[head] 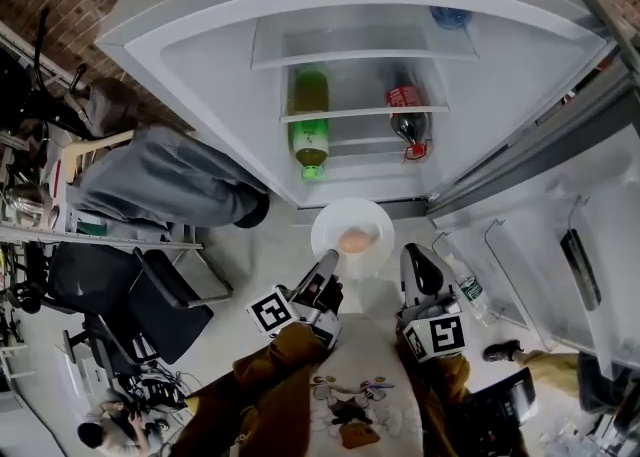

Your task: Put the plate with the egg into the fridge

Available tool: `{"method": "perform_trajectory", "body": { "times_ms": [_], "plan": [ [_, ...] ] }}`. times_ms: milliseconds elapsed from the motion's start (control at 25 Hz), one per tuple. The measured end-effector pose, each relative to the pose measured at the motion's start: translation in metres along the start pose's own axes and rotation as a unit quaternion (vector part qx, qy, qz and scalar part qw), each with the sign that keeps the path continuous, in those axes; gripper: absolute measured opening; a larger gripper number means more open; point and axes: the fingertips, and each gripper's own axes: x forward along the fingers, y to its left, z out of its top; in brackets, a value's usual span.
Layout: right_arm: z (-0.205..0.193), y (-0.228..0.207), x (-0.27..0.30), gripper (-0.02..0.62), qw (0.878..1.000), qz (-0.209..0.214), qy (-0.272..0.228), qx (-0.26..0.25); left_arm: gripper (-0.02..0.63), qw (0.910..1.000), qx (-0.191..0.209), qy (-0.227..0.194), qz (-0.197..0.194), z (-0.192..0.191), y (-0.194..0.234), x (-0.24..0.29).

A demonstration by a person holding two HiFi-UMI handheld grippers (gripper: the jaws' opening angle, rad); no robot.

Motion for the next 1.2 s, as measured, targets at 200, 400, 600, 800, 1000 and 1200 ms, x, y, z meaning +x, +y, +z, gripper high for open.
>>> {"method": "perform_trajectory", "body": {
  "times_ms": [200,400,600,800,1000,1200],
  "plan": [
    [0.008,-0.015,0.024,0.006,0.999,0.017,0.008,-0.033,0.026,1.0,-0.001,-0.006,-0.004,0.007,-0.004,0.034],
    [0.03,-0.024,0.045,0.006,0.998,0.028,-0.01,-0.05,0.026,0.9998,-0.003,-0.017,-0.005,0.013,-0.003,0.059],
    [0.032,-0.035,0.055,0.006,0.997,0.04,-0.011,-0.06,0.026,0.9995,-0.004,-0.03,-0.011,0.016,-0.002,0.074],
    [0.033,-0.037,0.06,0.006,0.998,0.04,-0.01,-0.051,0.026,0.9995,-0.009,-0.03,-0.006,0.017,-0.004,0.075],
    [0.033,-0.04,0.068,0.006,0.998,0.04,-0.008,-0.051,0.026,0.9994,-0.011,-0.033,-0.005,0.024,-0.004,0.082],
    [0.039,-0.04,0.076,0.006,0.998,0.034,-0.009,-0.043,0.026,0.9995,-0.015,-0.029,-0.002,0.033,-0.006,0.087]
  ]
}}
